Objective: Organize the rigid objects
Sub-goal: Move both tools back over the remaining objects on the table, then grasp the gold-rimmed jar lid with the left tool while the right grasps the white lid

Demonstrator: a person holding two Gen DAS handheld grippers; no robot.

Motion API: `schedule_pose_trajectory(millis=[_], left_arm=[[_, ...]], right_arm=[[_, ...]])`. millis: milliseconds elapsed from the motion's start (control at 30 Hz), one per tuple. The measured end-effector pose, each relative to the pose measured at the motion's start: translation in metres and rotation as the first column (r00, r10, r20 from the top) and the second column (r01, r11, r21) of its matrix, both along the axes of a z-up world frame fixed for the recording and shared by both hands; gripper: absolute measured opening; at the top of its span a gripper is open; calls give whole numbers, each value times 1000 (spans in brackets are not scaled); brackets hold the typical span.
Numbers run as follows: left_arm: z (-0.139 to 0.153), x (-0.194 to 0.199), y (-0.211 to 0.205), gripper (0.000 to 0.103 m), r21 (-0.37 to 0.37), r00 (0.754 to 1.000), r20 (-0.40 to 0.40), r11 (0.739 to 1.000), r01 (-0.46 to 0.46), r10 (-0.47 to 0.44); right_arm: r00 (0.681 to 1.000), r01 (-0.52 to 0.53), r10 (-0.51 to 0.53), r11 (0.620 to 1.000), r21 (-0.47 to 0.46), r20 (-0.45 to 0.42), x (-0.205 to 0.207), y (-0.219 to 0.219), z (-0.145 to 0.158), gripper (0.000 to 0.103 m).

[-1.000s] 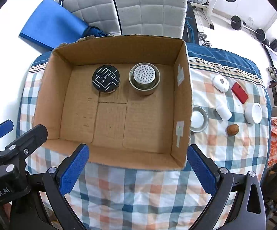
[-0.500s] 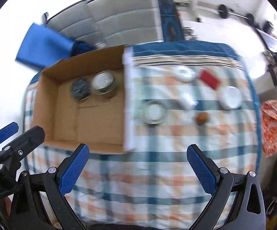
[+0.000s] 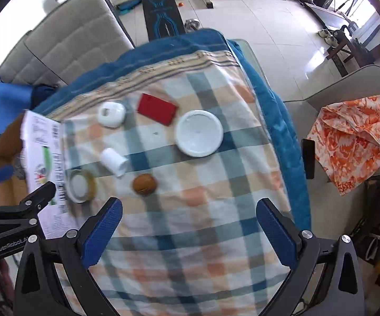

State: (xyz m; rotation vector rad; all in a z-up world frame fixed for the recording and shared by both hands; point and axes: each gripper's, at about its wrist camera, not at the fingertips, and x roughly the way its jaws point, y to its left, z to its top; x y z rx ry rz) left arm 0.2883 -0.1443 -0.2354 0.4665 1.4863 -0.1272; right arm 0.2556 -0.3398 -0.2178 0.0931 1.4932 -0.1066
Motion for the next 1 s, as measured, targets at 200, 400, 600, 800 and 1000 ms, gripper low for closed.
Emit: schedule_pose_trajectory(millis=[200,400,600,800,1000], left_arm=[[-72,4,-21,103,202,970,-170,957,210,-176],[-123,-8,-23,103,295,929,-295,903,312,-225],[-144,-16,-12,86,301,910,-365,900,316,-198],[-136,-16,-6,67,268,924,-346,928,260,-159],[-109,-3,5,67,135,969,-243,989,67,-33]], right_arm=[[996,-25,24,1000,-4,-82,14,-16,-52,103],[994,-21,25,999,40,-110,16,-22,-74,103],[993,-11,17,998,54,-114,22,-27,-86,103],[994,18,-12,998,58,-104,34,-30,-92,103],[997,28,-23,997,78,-71,50,-25,-93,103]])
